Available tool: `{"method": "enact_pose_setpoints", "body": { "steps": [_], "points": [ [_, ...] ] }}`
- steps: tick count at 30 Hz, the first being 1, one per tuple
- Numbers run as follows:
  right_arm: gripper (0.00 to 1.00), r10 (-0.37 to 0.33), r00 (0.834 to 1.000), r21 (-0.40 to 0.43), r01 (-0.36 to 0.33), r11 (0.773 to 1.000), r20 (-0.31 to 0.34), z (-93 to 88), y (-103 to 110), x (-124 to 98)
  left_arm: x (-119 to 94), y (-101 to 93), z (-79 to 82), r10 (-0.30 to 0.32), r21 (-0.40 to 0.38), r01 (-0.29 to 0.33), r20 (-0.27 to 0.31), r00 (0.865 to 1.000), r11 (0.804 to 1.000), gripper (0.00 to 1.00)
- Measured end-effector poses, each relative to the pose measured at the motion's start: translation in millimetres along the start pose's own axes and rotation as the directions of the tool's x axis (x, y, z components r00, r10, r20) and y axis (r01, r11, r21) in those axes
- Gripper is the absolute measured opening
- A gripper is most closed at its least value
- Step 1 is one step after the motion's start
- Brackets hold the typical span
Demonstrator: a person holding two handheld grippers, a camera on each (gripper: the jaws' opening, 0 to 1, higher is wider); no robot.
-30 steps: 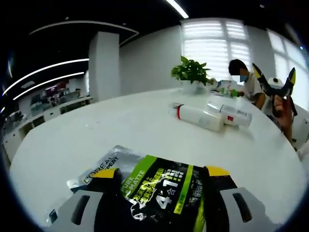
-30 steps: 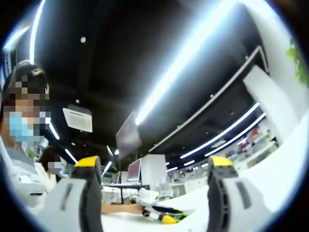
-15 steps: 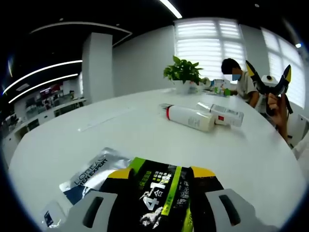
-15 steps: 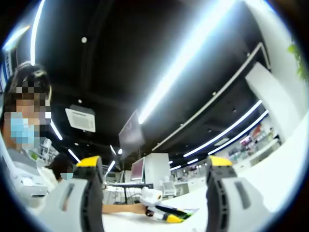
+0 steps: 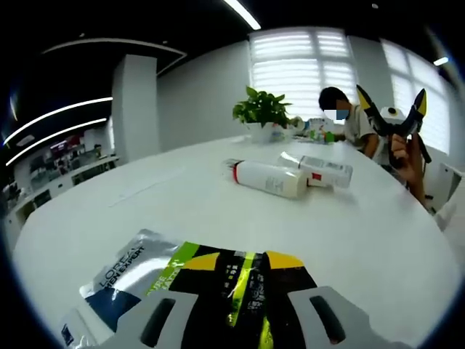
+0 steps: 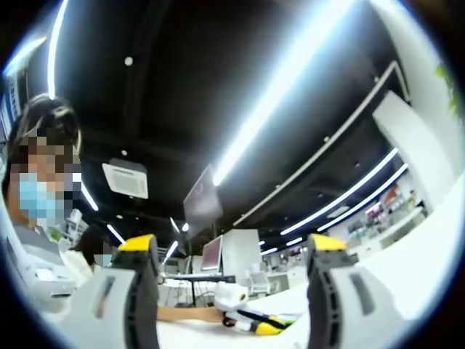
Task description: Arrange the skincare products in the storage area until every visible bottle or jar stands upright without overlapping.
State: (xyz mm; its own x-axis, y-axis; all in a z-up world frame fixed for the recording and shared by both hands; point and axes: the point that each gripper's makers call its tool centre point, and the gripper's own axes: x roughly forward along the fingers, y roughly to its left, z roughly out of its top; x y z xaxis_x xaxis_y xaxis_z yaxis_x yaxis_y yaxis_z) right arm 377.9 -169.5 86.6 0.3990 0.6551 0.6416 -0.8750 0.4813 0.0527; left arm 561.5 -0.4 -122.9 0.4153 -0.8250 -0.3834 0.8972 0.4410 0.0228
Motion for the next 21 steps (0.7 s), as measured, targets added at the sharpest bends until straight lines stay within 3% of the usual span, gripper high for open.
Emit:
{"method": "enact_pose_setpoints", "body": {
  "steps": [5, 16, 19, 21],
  "points": [
    [0.83, 0.006, 1.000, -0.004, -0.006, 1.000, 0.000, 0.9, 1, 0, 0, -2.0, 1.4, -0.004, 0.029, 0.004, -0.004, 1.000, 1.000, 0.16],
    [0.83, 0.010, 1.000, -0.009, -0.010, 1.000, -0.005, -0.2, 1, 0, -6, -10.6, 0.0, -0.048, -0.063, 0.046, -0.027, 0.998, 0.997, 0.16],
    [0.83, 0.009, 1.000, -0.012, -0.009, 1.000, -0.007, -0.4, 1, 0, -7, -3.5, 0.5, -0.033, -0.026, 0.032, -0.032, 0.999, 0.999, 0.17],
    [0.83, 0.010, 1.000, -0.010, -0.010, 1.000, -0.005, -0.2, 1, 0, -8, -0.8, 7.2, -0.048, -0.008, 0.048, -0.001, 0.999, 0.999, 0.19]
  ]
}}
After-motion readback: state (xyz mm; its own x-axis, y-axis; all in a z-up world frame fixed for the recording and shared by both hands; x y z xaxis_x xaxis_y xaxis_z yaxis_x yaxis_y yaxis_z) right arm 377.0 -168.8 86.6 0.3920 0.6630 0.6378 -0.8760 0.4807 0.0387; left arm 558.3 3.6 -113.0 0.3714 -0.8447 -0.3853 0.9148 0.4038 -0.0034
